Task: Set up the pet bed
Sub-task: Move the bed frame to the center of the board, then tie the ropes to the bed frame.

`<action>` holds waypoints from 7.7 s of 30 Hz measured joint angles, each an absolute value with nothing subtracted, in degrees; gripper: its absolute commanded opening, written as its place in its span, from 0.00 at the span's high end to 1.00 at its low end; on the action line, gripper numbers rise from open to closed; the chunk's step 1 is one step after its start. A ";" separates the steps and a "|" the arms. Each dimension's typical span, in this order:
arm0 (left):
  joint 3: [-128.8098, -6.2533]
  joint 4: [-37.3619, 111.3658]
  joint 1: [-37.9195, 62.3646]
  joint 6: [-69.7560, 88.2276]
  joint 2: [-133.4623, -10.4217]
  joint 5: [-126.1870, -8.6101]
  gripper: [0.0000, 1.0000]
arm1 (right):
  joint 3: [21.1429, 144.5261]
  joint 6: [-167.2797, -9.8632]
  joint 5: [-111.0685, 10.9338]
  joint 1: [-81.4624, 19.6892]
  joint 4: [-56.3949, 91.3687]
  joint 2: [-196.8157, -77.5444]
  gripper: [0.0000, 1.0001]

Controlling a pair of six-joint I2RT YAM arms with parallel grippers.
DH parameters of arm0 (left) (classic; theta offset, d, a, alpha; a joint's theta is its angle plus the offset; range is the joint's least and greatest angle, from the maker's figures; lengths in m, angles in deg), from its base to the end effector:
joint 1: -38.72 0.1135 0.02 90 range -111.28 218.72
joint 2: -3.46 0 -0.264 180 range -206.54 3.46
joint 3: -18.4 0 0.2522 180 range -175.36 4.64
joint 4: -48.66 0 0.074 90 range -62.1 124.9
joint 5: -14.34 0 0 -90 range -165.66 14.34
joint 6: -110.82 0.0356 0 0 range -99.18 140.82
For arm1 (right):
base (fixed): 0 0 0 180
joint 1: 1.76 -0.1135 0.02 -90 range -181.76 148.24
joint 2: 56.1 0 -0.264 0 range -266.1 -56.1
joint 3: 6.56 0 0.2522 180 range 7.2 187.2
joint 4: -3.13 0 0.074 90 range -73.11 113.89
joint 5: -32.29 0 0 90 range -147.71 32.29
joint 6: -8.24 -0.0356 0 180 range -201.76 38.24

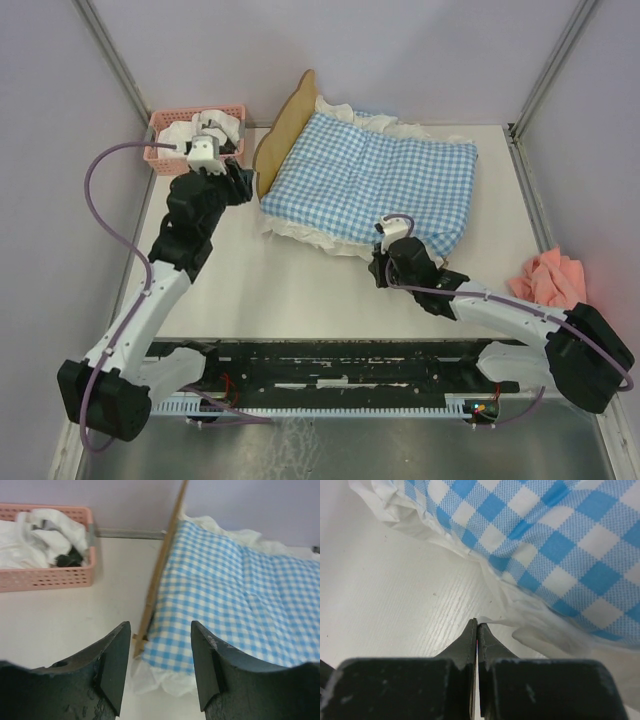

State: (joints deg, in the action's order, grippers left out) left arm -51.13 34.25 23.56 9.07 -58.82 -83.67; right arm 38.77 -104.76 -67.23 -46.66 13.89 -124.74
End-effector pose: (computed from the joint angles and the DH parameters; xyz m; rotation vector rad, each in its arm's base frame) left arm 0.2482 -0.0621 0.3654 -0.0543 1.6991 -0.2328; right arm 0.1783 0.1694 0.1984 -0.3220 2.1760 0.4998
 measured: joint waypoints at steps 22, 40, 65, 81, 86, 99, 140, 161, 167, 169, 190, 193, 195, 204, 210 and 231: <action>-25.71 61.53 -9.79 31.65 -66.31 -58.47 0.43 | 31.06 -117.22 -72.12 -46.51 25.40 -105.33 0.96; -32.70 81.86 -15.65 44.56 -91.71 -54.12 0.54 | 33.96 -126.51 -74.55 -46.25 35.00 -104.02 0.96; -46.50 69.36 -15.73 -31.52 -101.50 -65.51 0.46 | 22.47 -117.70 -72.98 -46.25 28.09 -95.17 0.98; -47.48 82.12 -17.94 -42.27 -110.03 -57.68 0.45 | 21.40 -115.93 -72.39 -46.25 26.19 -94.86 0.98; -47.48 83.37 -18.44 -44.00 -111.19 -57.62 0.55 | 20.48 -115.93 -72.10 -46.25 25.93 -95.10 0.98; -47.50 82.01 -18.82 -44.74 -111.36 -58.05 0.97 | 20.15 -116.94 -73.26 -46.23 26.02 -94.95 0.88; -52.27 75.65 -17.88 -40.77 -113.72 -60.41 0.97 | 21.90 -122.86 -84.19 -46.25 36.95 -86.54 0.52; -52.97 75.61 -16.13 -44.35 -112.37 -54.64 0.97 | 50.47 -35.39 -48.26 -46.36 63.39 -94.38 0.47; -53.10 75.83 -15.69 -45.88 -112.37 -52.96 0.97 | 44.52 -13.40 -52.58 -49.92 68.51 -93.75 0.47; -53.10 75.87 -15.52 -46.03 -112.37 -52.66 0.97 | 42.36 -7.06 -55.07 -52.15 68.88 -93.14 0.49; -52.81 77.20 -14.58 -47.91 -111.58 -51.41 0.97 | 31.28 12.37 -78.92 -61.66 45.60 -118.80 0.53; -52.57 77.31 -14.51 -47.91 -111.54 -51.41 0.97 | 31.47 11.39 -82.83 -61.66 41.78 -126.01 0.53; -52.44 77.49 -14.49 -47.91 -111.54 -51.37 0.97 | 31.91 10.58 -85.67 -61.66 39.35 -131.82 0.52; -52.27 77.64 -14.40 -47.91 -111.54 -51.30 0.97 | 36.48 13.59 -89.76 -62.05 39.63 -141.85 0.49; -51.98 77.97 -14.23 -47.91 -111.45 -51.30 0.97 | 37.70 14.36 -89.98 -61.79 40.68 -143.69 0.50; -51.85 78.51 -13.59 -47.85 -111.43 -51.80 0.97 | 32.59 7.04 -84.01 -52.22 33.91 -132.37 0.98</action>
